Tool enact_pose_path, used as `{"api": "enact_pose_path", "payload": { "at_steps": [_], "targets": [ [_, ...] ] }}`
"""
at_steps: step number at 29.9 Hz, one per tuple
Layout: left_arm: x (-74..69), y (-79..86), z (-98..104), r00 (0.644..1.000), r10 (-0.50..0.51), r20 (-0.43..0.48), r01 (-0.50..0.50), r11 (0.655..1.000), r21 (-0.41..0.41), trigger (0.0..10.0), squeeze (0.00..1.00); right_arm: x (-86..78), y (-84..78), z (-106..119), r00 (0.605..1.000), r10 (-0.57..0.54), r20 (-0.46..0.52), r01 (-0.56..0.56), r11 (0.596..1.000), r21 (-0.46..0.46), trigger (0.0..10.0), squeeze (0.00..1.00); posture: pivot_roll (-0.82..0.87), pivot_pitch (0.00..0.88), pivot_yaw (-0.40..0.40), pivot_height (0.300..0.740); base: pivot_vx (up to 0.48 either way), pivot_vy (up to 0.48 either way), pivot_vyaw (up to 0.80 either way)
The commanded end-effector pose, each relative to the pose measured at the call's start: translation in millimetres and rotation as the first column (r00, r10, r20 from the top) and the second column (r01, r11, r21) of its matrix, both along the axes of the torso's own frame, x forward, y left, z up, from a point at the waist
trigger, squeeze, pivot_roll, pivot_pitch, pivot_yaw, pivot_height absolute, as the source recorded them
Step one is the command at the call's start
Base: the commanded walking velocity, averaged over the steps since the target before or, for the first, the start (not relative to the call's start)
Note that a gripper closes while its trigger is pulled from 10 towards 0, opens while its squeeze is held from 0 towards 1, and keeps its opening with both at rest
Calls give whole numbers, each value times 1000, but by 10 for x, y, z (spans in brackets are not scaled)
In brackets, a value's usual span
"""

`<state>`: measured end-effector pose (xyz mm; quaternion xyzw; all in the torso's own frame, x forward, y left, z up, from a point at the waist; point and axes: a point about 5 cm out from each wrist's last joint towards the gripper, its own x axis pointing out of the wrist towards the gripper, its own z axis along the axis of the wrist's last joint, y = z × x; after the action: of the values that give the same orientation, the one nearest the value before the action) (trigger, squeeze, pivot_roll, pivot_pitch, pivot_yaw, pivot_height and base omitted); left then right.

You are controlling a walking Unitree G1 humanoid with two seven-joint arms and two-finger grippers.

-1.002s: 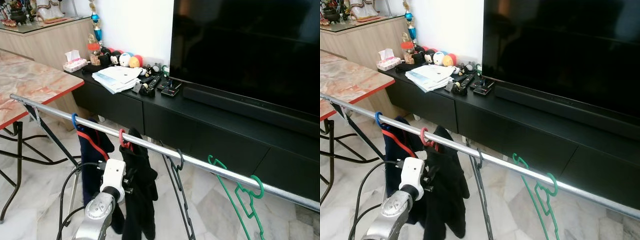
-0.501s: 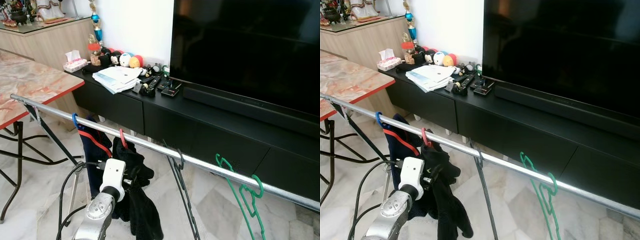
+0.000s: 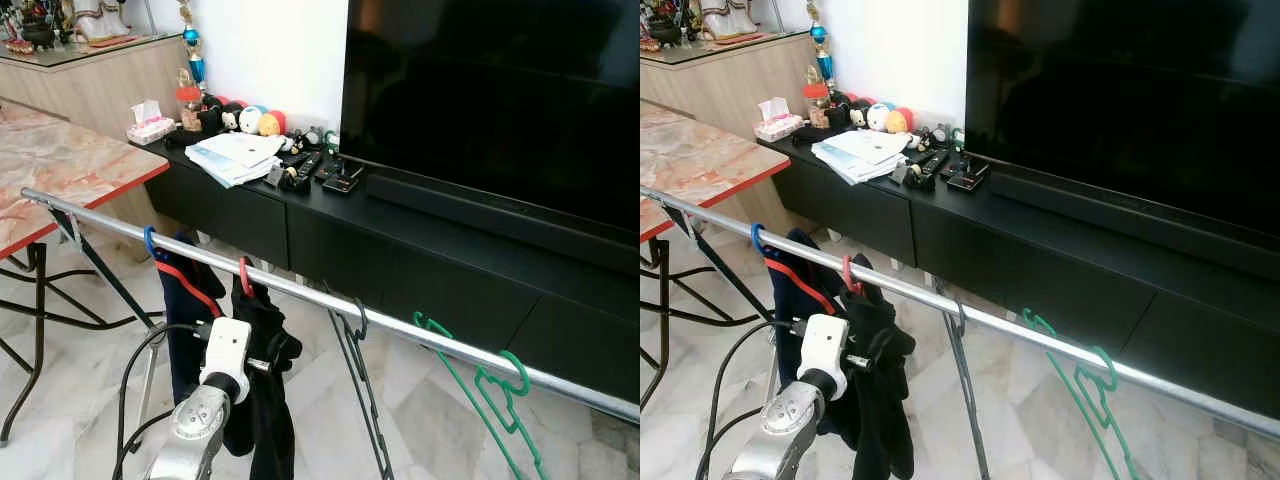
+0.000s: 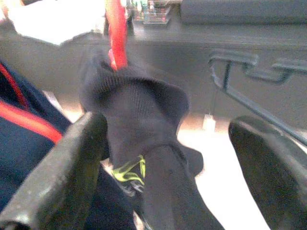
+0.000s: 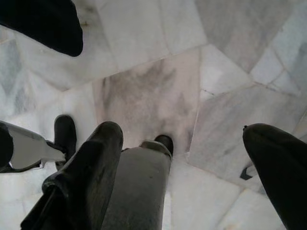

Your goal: Hang hanger

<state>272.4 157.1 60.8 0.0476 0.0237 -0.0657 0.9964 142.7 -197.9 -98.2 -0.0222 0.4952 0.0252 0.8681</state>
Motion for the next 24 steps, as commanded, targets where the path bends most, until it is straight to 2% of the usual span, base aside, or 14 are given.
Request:
{"api": "enact_pose_path", "payload": {
  "at_steps": [1, 2, 9, 13, 14, 15, 16, 17, 19, 20, 22, 24],
  "targets": [
    [-380, 229, -99, 996, 90, -1, -89, 992, 84, 10000, 0, -22, -4, -7, 1000, -1, -6, 1, 1000, -1, 10000, 0, -92, 0, 46, 740, 0, 0, 0],
    [-447, 262, -105, 995, 104, 5, -103, 990, 96, 10000, 0, -19, -3, -7, 1000, -1, -5, 1, 1000, -1, 10000, 0, -90, 0, 46, 740, 0, 0, 0],
    [-484, 268, -79, 993, 116, 13, -116, 989, 89, 10000, 0, -21, 1, -8, 1000, 4, -7, -4, 1000, 1, 10000, 0, -84, 0, 46, 740, 0, 0, 0],
    [-642, 289, -187, 986, 148, -74, -141, 986, 88, 10000, 0, -20, 3, -8, 1000, 6, -7, -6, 1000, 2, 10000, 0, -84, 0, 46, 740, 0, 0, 0],
    [-699, 317, -318, 973, 169, -157, -159, 985, 74, 10000, 0, -18, 3, -7, 1000, 6, -8, -6, 1000, 1, 10000, 0, -84, 0, 45, 740, 0, 0, 0],
    [-699, 317, -318, 973, 169, -157, -159, 985, 74, 10000, 0, -18, 3, -7, 1000, 6, -8, -6, 1000, 1, 10000, 0, -84, 0, 45, 740, 0, 0, 0],
    [-722, 339, -383, 963, 182, -198, -172, 983, 64, 10000, 0, -16, 3, -7, 1000, 6, -8, -6, 1000, 1, 10000, 0, -83, 0, 44, 740, 0, 0, 0],
    [-747, 368, -508, 940, 192, -284, -185, 981, 51, 10000, 0, -13, 1, -6, 1000, 5, -8, -5, 1000, -2, 10000, 0, -78, 0, 42, 740, 0, 0, 0],
    [-764, 398, -623, 914, 196, -356, -188, 980, 57, 10000, 0, -12, -2, -6, 1000, 5, -10, -5, 1000, -6, 10000, 0, -70, 0, 41, 740, 0, 0, 0],
    [-779, 444, -768, 874, 194, -445, -174, 981, 87, 10000, 0, -9, -2, -6, 1000, 6, -12, -6, 1000, -12, 10000, 0, -72, 0, 40, 740, 0, 0, 0],
    [-774, 489, -868, 847, 199, -493, -169, 980, 106, 10000, 0, -8, -4, -6, 1000, 4, -13, -4, 1000, -16, 10000, 0, -70, 0, 39, 740, 0, 0, 0],
    [-784, 531, -1000, 795, 202, -573, -188, 978, 85, 10000, 0, -5, -1, -6, 1000, 0, -13, 0, 1000, -16, 10000, 0, -68, 0, 39, 740, 0, 0, 0]
  ]
}}
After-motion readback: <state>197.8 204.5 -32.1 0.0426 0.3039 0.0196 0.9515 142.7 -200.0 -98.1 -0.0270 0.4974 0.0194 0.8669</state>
